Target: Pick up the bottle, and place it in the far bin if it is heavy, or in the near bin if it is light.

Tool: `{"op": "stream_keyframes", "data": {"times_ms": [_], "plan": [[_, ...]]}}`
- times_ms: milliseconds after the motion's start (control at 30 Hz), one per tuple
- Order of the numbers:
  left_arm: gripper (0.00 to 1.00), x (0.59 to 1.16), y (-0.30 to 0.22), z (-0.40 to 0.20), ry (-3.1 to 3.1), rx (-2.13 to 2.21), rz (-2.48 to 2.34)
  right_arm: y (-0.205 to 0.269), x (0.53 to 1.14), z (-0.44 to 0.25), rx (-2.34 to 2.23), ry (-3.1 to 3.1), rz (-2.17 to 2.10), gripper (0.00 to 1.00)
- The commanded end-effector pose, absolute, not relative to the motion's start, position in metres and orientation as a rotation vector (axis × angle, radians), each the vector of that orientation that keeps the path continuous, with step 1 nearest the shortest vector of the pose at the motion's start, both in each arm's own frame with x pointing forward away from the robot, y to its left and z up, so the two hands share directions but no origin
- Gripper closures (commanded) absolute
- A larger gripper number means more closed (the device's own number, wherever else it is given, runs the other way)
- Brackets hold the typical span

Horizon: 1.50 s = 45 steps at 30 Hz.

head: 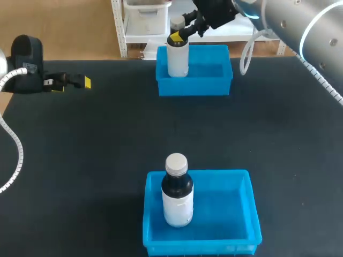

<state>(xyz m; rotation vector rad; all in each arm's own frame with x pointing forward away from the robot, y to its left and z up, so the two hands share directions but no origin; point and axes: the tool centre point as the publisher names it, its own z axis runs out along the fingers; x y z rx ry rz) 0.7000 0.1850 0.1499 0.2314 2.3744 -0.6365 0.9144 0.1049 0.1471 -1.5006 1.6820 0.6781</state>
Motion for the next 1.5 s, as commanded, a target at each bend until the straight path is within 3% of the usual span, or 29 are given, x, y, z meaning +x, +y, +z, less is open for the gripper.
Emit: {"op": "stream_keyframes", "data": {"times_ms": [33, 533, 700, 733, 767, 1133, 1500], "plan": [[0.0, 0.7, 0.185, 0.15, 2.374, 0.231, -0.636, 0.111, 0.929, 0.144, -1.747, 1.626, 1.037, 1.0], [0.0, 0.7, 0.185, 0.15, 2.374, 0.231, -0.636, 0.111, 0.935, 0.125, -1.724, 1.697, 1.053, 0.97], [0.0, 0.7, 0.185, 0.15, 2.374, 0.231, -0.636, 0.11, 0.938, 0.122, -1.717, 1.715, 1.054, 0.55], [0.0, 0.7, 0.185, 0.15, 2.374, 0.231, -0.636, 0.11, 0.938, 0.122, -1.717, 1.721, 1.053, 0.32], [0.0, 0.7, 0.185, 0.15, 2.374, 0.231, -0.636, 0.109, 0.939, 0.122, -1.715, 1.728, 1.051, 0.0], [0.0, 0.7, 0.185, 0.15, 2.374, 0.231, -0.636, 0.087, 0.942, 0.125, -1.659, 1.811, 0.991, 0.0], [0.0, 0.7, 0.185, 0.15, 2.374, 0.231, -0.636, 0.013, 0.924, 0.154, -1.452, 1.947, 0.873, 0.0]]}}
